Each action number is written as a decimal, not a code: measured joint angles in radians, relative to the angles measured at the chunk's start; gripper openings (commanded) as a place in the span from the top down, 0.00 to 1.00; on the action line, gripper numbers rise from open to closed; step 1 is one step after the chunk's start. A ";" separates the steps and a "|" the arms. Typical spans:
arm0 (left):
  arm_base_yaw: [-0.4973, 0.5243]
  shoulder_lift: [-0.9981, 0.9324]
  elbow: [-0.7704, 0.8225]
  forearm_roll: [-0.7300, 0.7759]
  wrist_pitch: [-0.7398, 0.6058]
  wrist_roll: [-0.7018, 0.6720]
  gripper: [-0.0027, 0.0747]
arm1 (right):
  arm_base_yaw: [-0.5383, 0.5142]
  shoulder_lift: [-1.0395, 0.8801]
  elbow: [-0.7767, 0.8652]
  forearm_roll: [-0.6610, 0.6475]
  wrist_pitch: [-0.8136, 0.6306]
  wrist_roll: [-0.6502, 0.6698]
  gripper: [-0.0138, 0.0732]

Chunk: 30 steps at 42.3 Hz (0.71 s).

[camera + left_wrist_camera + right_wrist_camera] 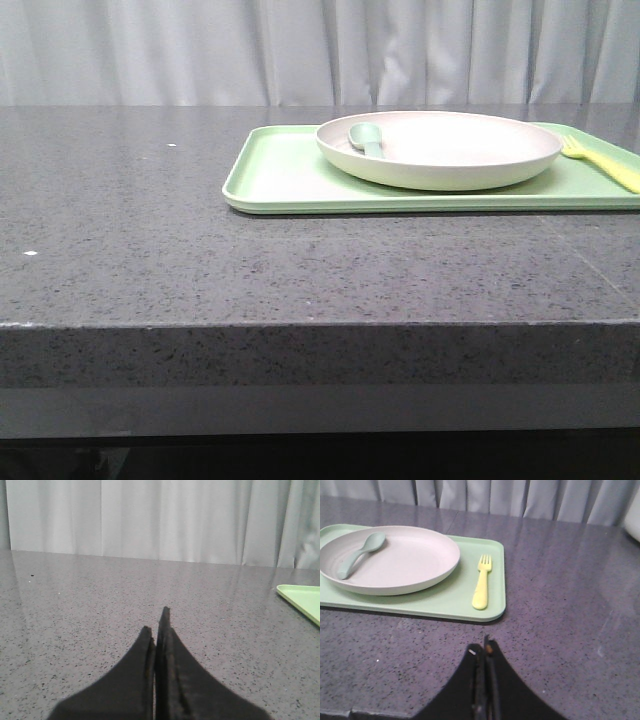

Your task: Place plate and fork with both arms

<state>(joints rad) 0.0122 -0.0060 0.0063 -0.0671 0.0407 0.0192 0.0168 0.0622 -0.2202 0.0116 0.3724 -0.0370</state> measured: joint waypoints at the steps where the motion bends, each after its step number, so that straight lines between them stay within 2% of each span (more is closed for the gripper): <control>1: 0.000 0.000 0.000 0.000 0.000 0.000 0.99 | -0.006 -0.019 0.034 0.000 -0.030 0.000 0.92; 8: 0.000 0.000 0.000 0.000 0.000 0.000 0.99 | -0.029 -0.072 0.175 0.000 -0.162 0.000 0.92; 17: 0.000 0.000 0.000 0.000 0.000 0.000 0.99 | -0.030 -0.073 0.246 0.000 -0.284 0.000 0.92; 30: 0.000 0.000 0.000 0.000 0.000 0.000 0.99 | -0.030 -0.073 0.248 0.000 -0.323 0.000 0.92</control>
<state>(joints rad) 0.0122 -0.0060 0.0063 -0.0671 0.0407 0.0192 -0.0128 -0.0107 0.0279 0.0111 0.0493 -0.0370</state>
